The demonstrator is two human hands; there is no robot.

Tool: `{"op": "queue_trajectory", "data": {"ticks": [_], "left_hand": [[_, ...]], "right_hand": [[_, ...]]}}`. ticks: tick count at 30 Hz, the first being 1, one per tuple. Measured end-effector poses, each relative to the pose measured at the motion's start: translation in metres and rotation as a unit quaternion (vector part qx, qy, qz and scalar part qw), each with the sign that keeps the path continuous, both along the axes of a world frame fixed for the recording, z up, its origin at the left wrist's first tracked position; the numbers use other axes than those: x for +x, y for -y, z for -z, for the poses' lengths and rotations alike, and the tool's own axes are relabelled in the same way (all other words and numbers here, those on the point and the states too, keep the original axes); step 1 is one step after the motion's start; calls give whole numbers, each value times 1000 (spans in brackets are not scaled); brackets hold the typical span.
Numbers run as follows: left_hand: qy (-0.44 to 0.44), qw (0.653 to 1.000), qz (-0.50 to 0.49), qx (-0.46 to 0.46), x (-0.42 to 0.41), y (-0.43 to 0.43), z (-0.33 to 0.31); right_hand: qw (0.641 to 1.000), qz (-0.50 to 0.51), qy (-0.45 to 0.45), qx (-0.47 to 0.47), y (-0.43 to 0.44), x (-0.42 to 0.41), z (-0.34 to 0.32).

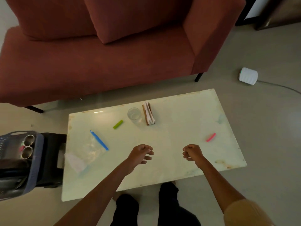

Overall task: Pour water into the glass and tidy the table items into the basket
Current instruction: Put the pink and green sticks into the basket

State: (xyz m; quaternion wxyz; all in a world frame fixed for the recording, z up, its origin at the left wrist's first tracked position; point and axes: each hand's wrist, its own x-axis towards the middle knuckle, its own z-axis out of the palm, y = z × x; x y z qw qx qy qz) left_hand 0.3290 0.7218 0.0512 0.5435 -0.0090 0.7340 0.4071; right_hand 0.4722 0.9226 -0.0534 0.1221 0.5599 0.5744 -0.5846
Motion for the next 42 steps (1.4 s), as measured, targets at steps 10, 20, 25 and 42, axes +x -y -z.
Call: {"op": "queue_trajectory", "data": {"ticks": [10, 20, 25, 42], "left_hand": [[-6, 995, -77, -62, 18, -38, 56], [-9, 994, -38, -101, 37, -45, 73], [-8, 995, -48, -92, 35, -39, 62], [-28, 983, -182, -6, 7, 34, 46]], "right_hand": [[987, 39, 114, 106, -108, 33, 114], [980, -44, 165, 106, -105, 20, 150], [983, 1, 113, 143, -105, 27, 134], [957, 35, -176, -227, 146, -64, -29]]}}
